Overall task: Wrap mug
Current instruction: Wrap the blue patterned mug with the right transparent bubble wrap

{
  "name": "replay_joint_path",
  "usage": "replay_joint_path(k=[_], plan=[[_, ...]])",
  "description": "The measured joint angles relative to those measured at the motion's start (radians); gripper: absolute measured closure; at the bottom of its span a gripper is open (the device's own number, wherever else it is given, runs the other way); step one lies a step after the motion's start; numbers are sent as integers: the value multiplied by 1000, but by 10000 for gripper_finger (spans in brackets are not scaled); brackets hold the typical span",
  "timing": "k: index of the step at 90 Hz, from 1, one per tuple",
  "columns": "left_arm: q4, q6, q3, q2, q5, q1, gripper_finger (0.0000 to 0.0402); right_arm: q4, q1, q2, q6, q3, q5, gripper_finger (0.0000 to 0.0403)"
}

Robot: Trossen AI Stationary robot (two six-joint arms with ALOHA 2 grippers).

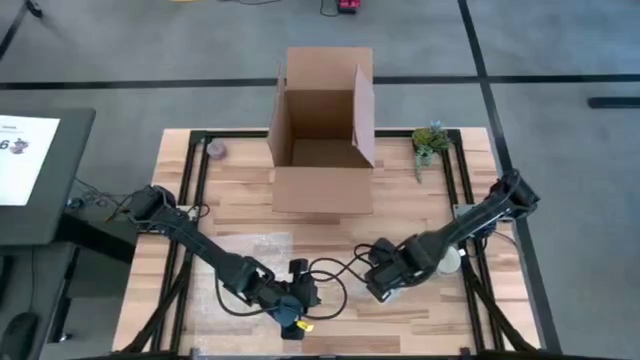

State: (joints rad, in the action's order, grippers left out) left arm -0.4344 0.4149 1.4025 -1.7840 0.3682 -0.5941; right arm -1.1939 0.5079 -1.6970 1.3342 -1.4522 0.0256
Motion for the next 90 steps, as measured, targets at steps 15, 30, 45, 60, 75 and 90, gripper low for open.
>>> replay_joint_path(k=[15,30,45,60,75,90], plan=[[0,0,0,0,-1,0,402,42,0,-12,43,-28,41,334],[-2,0,0,0,-2,0,402,90,7,-96,26,11,49,394],[-3,2,0,0,-30,0,402,81,8,-209,-7,19,29,401],[-3,10,0,0,-42,0,402,100,-6,-258,-74,16,-39,401],[-2,16,0,0,-46,0,402,20,4,-197,-46,-14,18,387],[-1,25,1,0,-46,-1,402,-55,-1,-84,-32,-31,31,339]])
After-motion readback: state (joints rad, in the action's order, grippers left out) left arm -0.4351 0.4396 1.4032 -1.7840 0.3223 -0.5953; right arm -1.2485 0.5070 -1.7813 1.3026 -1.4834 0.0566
